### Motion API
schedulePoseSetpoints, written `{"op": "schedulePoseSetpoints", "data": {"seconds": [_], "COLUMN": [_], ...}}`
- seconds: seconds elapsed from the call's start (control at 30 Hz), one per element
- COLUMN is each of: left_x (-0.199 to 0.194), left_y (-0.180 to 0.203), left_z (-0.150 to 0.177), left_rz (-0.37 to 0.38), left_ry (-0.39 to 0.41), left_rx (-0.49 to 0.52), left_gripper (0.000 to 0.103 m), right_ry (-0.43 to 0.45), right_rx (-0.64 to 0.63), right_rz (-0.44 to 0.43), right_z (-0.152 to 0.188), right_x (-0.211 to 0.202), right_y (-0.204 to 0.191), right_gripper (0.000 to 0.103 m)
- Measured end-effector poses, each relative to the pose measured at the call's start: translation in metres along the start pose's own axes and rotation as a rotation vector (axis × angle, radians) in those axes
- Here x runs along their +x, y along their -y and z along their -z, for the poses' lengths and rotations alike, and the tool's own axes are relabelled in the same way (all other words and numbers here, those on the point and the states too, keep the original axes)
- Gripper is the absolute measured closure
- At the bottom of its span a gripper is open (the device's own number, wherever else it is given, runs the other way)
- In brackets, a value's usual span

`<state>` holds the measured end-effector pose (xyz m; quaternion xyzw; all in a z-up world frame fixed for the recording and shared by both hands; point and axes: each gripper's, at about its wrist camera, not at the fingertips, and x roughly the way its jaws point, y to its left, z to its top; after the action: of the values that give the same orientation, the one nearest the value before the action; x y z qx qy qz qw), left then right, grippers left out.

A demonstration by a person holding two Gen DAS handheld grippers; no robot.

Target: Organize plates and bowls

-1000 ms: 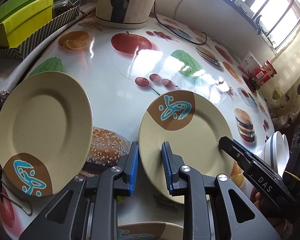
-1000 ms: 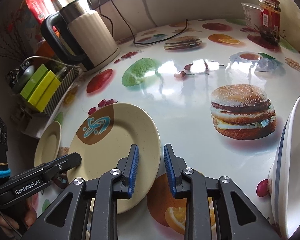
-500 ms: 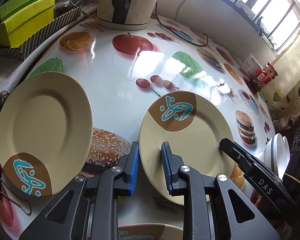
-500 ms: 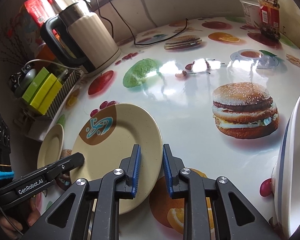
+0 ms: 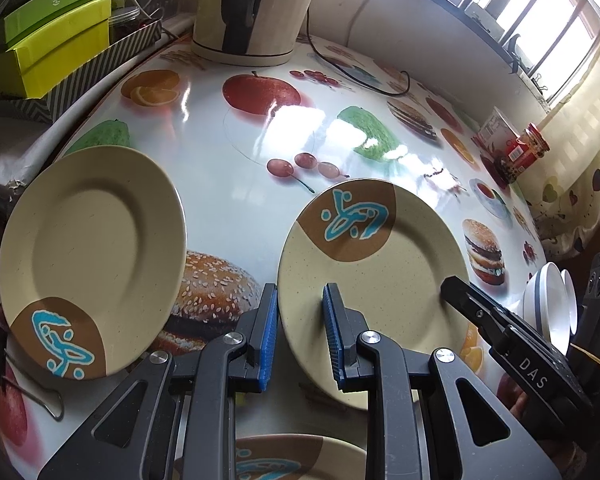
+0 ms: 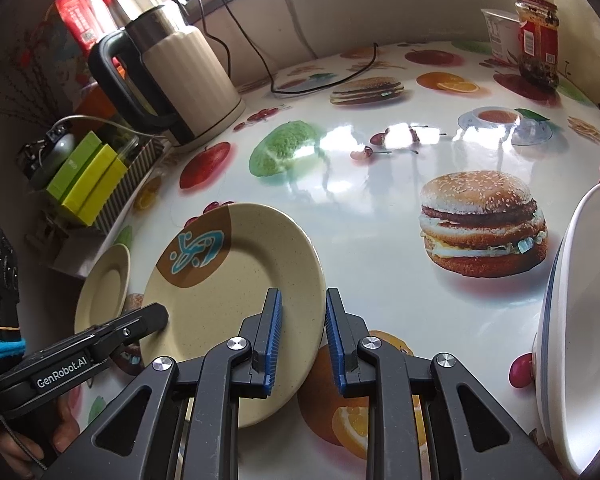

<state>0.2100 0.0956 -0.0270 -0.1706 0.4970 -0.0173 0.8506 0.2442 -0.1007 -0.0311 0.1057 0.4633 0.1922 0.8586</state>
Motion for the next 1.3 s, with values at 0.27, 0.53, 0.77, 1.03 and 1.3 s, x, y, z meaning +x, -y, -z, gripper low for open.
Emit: {"op": "schedulePoseSetpoints", "data": {"seconds": [0.27, 0.53, 0.77, 1.03, 1.3], "left_x": [-0.014, -0.032, -0.046, -0.06, -0.069], "left_y": [-0.001, -0.004, -0.009, -0.016, -0.022], "left_z": [0.006, 0.018, 0.03, 0.047, 0.063], "left_rz": [0.003, -0.001, -0.005, -0.009, -0.015], "left_ry": [0.016, 0.035, 0.048, 0.056, 0.06], "left_rx": [-0.005, -0.005, -0.014, -0.031, -0.039], "left_gripper": [0.08, 0.08, 0.08, 0.08, 0.08], "right_ry": [0.007, 0.012, 0.009, 0.003, -0.013], "right_rx": [-0.009, -0.032, -0.046, -0.066, -0.074], "right_rz": [-0.009, -0.02, -0.034, -0.046, -0.059], "right_z": [0.004, 0.012, 0.022, 0.037, 0.052], "right_x": [-0.012, -0.027, -0.039, -0.051, -0.057], "right_y": [-0.004, -0.013, -0.022, -0.033, -0.039], "right_gripper": [0.082, 0.082, 0.083, 0.083, 0.083]}}
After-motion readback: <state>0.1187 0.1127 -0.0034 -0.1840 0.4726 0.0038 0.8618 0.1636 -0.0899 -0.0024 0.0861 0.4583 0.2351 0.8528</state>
